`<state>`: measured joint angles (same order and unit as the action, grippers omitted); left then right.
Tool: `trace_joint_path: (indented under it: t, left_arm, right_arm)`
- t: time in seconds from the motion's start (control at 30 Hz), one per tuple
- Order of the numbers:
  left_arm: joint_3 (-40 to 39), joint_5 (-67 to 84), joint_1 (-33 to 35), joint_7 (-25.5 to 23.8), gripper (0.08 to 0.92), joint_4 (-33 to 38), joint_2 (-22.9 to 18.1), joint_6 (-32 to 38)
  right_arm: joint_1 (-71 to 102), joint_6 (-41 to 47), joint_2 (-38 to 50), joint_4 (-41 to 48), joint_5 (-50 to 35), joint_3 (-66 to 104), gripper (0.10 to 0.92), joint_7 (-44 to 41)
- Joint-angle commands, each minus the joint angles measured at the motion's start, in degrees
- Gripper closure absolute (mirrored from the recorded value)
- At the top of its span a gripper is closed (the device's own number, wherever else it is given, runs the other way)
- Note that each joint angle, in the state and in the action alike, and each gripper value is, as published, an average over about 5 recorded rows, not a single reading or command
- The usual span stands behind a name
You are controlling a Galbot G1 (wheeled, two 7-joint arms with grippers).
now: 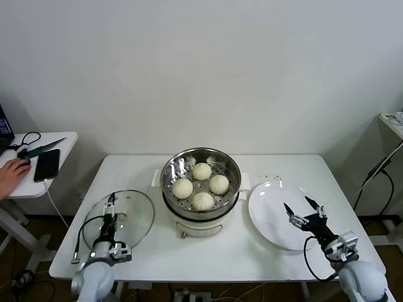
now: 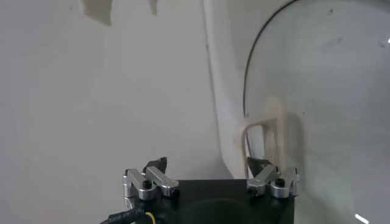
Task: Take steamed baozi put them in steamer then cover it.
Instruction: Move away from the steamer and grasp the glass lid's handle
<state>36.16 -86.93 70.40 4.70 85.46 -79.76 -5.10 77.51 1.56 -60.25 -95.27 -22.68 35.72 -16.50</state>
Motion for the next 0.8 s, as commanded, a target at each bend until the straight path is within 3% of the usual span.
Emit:
trace_joint_path:
  t: [0.03, 0.23, 0.8]
  left_arm:
    - [0.0, 1.7, -2.3, 2.1, 0.177, -3.4, 0.0, 0.1]
    - [-0.1, 3.1, -2.2, 2.3, 0.209, -3.4, 0.1, 0.9]
    - [-0.1, 5.8, -1.0, 2.3, 0.692, -0.9, 0.3, 1.9]
  right_arm:
    - [0.1, -0.3, -0.3, 0.3, 0.6, 0.0, 0.203, -0.2]
    - [0.1, -0.6, -0.7, 0.7, 1.2, 0.1, 0.203, -0.6]
    - [-0.4, -1.4, -1.6, 1.6, 2.5, 0.0, 0.203, -1.2]
